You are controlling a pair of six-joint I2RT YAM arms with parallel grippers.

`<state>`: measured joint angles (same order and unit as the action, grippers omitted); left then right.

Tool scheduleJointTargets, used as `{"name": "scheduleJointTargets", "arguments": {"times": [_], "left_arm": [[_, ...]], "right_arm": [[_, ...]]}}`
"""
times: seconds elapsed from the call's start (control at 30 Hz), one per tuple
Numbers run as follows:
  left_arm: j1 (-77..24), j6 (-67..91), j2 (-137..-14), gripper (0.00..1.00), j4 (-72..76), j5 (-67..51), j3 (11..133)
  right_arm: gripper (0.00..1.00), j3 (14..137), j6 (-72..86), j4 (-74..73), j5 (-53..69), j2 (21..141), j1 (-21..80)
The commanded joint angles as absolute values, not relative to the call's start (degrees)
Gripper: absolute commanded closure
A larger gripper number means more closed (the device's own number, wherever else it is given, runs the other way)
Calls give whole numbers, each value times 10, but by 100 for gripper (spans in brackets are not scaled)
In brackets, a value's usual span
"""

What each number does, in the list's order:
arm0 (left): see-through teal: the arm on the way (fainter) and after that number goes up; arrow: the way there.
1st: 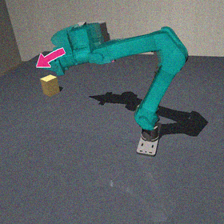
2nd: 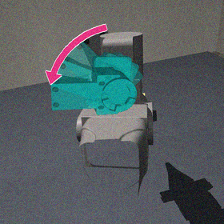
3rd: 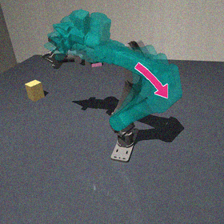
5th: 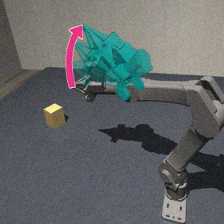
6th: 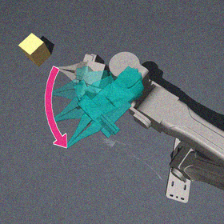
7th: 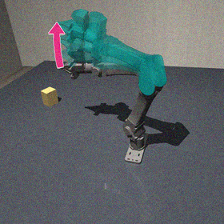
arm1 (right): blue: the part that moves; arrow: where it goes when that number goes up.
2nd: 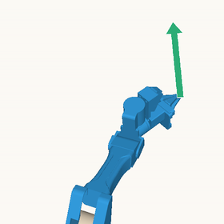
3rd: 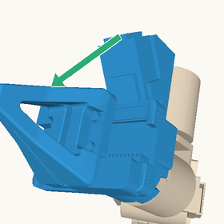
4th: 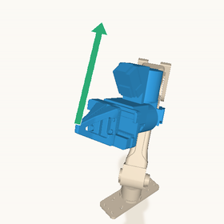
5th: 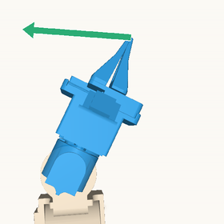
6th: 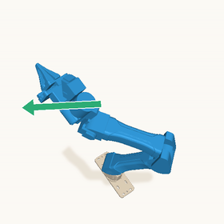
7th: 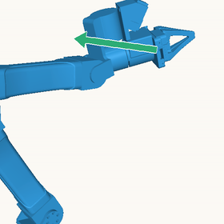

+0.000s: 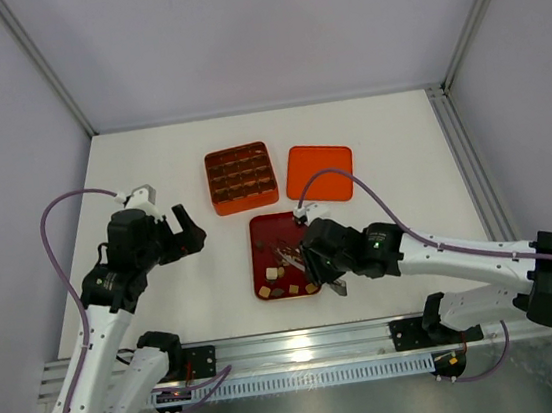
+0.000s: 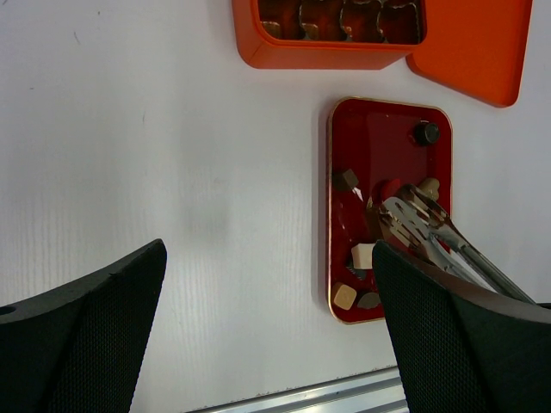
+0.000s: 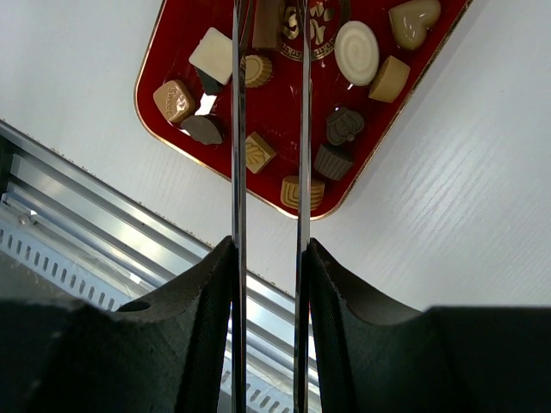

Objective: Pack the chocolate

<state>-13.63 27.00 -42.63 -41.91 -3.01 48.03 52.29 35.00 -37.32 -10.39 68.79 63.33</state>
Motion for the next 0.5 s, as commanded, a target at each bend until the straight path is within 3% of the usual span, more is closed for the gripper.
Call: {"name": "scheduleJointTargets", "arguments": {"times": [0.0,0.47], "left_arm": [[-140,272,-424,0,-404,-21,480],[-141,272,-423,0,-404,-21,480]], "right_arm": [[60,520,367,-347,-116,693,642],[61,512,372,-339,-114,722,653]]}}
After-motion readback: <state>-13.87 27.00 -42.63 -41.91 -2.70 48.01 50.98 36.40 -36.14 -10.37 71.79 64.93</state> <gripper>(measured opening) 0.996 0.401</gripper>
